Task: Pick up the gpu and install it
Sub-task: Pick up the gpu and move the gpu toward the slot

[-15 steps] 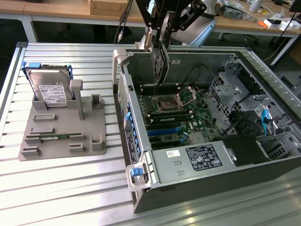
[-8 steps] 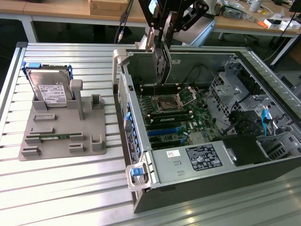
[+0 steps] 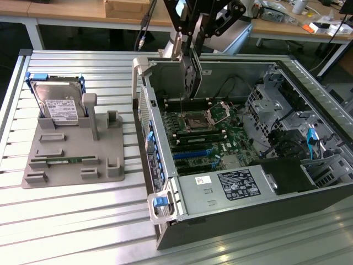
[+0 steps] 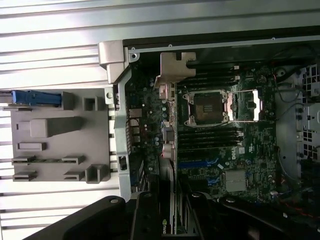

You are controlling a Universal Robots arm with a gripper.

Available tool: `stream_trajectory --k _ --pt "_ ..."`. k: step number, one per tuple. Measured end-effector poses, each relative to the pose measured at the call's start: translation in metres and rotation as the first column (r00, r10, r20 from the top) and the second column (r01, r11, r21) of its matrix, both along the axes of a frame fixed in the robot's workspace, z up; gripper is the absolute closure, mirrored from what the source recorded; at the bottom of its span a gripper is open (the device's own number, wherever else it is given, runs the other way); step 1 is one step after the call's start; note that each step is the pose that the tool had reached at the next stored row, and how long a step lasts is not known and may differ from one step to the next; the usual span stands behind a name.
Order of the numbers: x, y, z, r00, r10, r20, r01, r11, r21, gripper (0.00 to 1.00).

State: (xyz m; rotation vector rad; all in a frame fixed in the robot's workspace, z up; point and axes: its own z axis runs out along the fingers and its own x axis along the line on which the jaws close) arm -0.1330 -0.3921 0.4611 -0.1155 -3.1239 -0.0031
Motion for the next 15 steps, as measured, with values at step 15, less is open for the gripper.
stream_trajectory --k 15 --pt "0.013 0.0000 -0.0003 1.0000 0.000 -0.0044 0.000 1.0000 0.0000 0.75"
